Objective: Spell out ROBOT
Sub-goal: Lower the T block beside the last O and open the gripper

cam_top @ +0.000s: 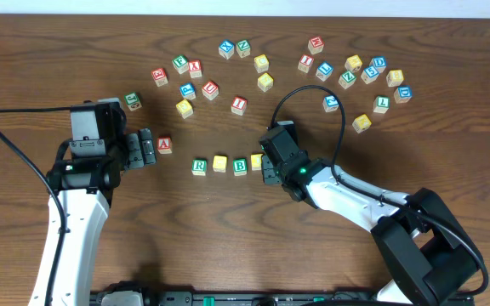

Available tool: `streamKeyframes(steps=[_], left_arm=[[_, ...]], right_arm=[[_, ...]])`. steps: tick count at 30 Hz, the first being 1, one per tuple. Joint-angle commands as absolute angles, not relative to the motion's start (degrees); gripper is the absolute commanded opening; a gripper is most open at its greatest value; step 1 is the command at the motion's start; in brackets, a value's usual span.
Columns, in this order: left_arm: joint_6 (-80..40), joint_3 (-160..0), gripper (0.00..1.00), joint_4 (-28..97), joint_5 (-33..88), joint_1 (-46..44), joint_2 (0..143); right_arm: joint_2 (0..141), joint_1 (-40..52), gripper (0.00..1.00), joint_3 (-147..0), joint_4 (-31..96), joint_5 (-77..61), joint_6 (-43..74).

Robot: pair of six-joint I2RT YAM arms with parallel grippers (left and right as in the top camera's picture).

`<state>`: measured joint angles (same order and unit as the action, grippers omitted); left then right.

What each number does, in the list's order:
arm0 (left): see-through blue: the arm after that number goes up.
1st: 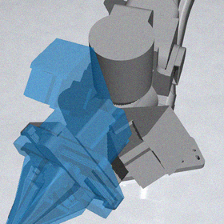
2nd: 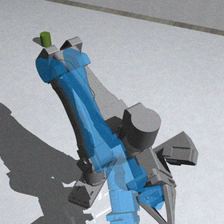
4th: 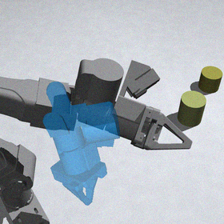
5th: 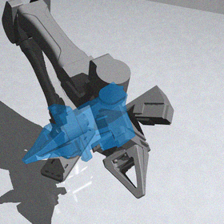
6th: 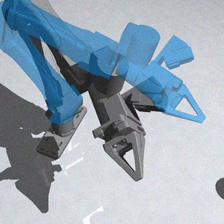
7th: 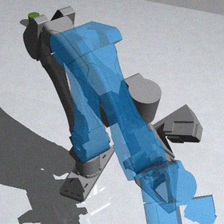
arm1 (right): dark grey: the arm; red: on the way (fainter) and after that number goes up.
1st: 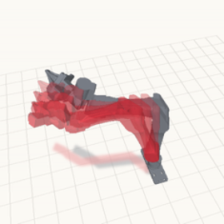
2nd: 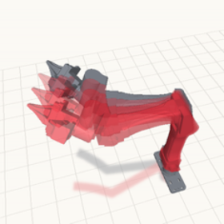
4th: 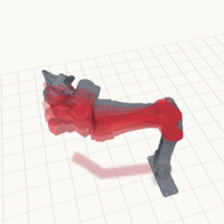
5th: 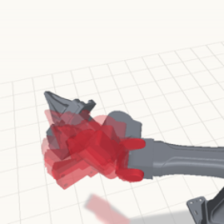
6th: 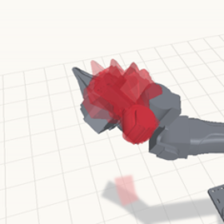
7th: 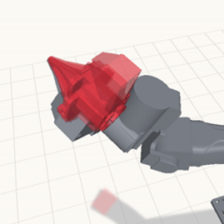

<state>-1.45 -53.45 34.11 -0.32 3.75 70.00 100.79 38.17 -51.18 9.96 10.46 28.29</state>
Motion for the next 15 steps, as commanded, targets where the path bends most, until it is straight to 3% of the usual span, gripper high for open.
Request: streamKeyframes(steps=[1, 8, 15], left_arm=[[-1.19, -55.09, 0.96, 34.24, -0.43, 3.95, 70.0], [-1.19, -55.09, 0.96, 34.24, -0.4, 3.95, 70.0], [-1.19, -55.09, 0.96, 34.24, -0.43, 3.95, 70.0]], right_arm=[[101.27, 38.13, 0.25, -50.87, 9.8, 10.81, 29.32], [101.27, 38.2, 0.29, -50.87, 9.82, 10.79, 29.36], [101.27, 38.2, 0.4, -50.87, 9.93, 10.81, 29.34]])
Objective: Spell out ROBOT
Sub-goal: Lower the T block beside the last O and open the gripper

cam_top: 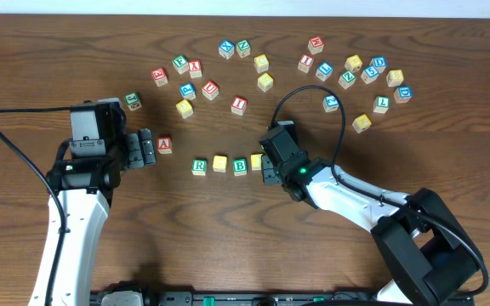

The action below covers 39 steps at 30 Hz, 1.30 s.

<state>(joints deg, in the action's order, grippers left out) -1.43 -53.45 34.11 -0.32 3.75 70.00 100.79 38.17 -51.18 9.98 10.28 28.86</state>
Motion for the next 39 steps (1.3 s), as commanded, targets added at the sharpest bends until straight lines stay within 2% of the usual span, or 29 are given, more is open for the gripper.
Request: streamKeyframes(steps=[1, 11, 18, 39], left_arm=[[-1.19, -55.09, 0.96, 34.24, -0.43, 3.95, 70.0], [-1.19, -55.09, 0.96, 34.24, -0.43, 3.95, 70.0], [-1.19, -55.09, 0.96, 34.24, -0.43, 3.95, 70.0], [-1.19, -55.09, 0.96, 34.24, -0.43, 3.95, 70.0]], right_arm=[[101.27, 38.2, 0.4, -50.87, 10.0, 10.81, 29.34], [101.27, 38.2, 0.41, -50.87, 10.0, 10.81, 29.36], [101.27, 38.17, 0.46, -50.87, 9.89, 10.83, 29.34], [101.27, 36.27, 0.45, -50.96, 7.7, 11.27, 28.77]])
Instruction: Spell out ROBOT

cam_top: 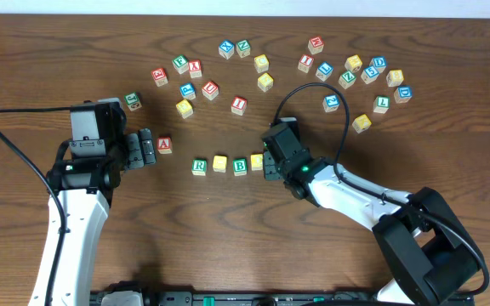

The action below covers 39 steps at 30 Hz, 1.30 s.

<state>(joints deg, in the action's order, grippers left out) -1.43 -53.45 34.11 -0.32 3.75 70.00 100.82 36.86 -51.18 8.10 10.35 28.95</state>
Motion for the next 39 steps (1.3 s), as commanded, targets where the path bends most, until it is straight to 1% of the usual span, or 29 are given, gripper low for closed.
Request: streamKeyframes(steps=[1, 13, 22, 28, 31, 34, 39], left_arm=[[-1.19, -55.09, 0.96, 34.24, -0.43, 3.95, 70.0], [-1.19, -55.09, 0.96, 34.24, -0.43, 3.95, 70.0], [-1.19, -55.09, 0.96, 34.24, -0.43, 3.95, 70.0], [-1.19, -55.09, 0.96, 34.24, -0.43, 3.95, 70.0], [-1.19, -55.09, 0.96, 34.24, -0.43, 3.95, 70.0], [-1.19, -55.09, 0.96, 34.24, -0.43, 3.95, 70.0], [-1.19, -55.09, 0.96, 34.24, -0.43, 3.95, 70.0]], right_arm=[[101.27, 36.16, 0.46, -50.98, 7.6, 11.27, 28.67], [101.27, 34.85, 0.45, -51.13, 5.06, 11.29, 27.51], [101.27, 32.58, 0.43, -53.8, 6.28, 12.12, 25.43], [101.27, 30.33, 0.32, -53.8, 7.07, 12.53, 24.56], [101.27, 29.91, 0.21, -53.8, 9.19, 12.53, 24.58], [101.27, 30.06, 0.13, -53.78, 11.77, 12.53, 24.6], [101.27, 31.51, 0.11, -53.78, 14.24, 12.34, 25.26]])
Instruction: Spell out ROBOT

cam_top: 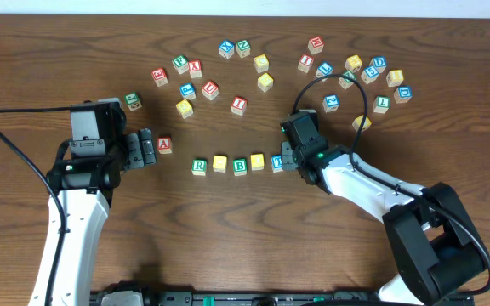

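A row of blocks lies at mid-table: a green R block [199,166], a yellow block [219,162], a green B block [240,165], a second yellow block [257,161] and a blue-lettered block [276,164] at the right end. My right gripper [287,159] sits just right of that last block, apparently open, with the block at its fingertips. My left gripper [150,148] rests open at the left, with a red A block [164,144] just beyond its fingers.
Many loose letter blocks lie scattered across the back of the table, from a red one [160,76] at the left to a blue one [403,92] at the right. A yellow block [361,123] and the right arm's cable [347,81] lie behind the right arm.
My right gripper has moved to the right, off the row's end. A blue-lettered block now shows there, beside the second yellow block. The left arm has not moved.
At the two oldest moments my right gripper covered the right end of the row, against the second yellow block. It then sat slightly higher at the same spot. Now it is farther right, and a fifth block stands in the row. The left arm stayed still throughout.
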Available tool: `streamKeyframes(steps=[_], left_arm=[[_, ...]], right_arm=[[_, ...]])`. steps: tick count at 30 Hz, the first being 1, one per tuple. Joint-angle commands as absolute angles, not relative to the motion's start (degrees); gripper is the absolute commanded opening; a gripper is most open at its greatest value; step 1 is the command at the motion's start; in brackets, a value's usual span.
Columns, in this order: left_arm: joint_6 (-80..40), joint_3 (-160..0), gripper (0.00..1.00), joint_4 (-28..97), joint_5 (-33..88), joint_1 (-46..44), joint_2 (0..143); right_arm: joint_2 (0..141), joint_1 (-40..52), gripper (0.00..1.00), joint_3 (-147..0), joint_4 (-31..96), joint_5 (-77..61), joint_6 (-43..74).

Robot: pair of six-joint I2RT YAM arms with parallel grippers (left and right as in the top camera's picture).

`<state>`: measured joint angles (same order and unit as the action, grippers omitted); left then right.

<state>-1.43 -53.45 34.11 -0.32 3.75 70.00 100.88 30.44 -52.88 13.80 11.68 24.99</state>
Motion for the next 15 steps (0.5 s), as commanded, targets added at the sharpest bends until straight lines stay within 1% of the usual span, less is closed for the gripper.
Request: streamKeyframes(steps=[1, 3, 5, 15], left_arm=[[-1.19, -55.09, 0.96, 34.24, -0.43, 3.95, 70.0], [-1.19, -55.09, 0.96, 34.24, -0.43, 3.95, 70.0], [-1.19, -55.09, 0.96, 34.24, -0.43, 3.95, 70.0], [-1.19, -55.09, 0.96, 34.24, -0.43, 3.95, 70.0]], right_arm=[[101.27, 31.94, 0.12, -53.78, 14.11, 12.34, 25.3], [101.27, 32.62, 0.11, -53.78, 13.47, 12.51, 26.33], [101.27, 33.06, 0.06, -53.78, 12.95, 12.32, 27.4], [101.27, 34.59, 0.05, -53.76, 12.88, 12.12, 28.29]])
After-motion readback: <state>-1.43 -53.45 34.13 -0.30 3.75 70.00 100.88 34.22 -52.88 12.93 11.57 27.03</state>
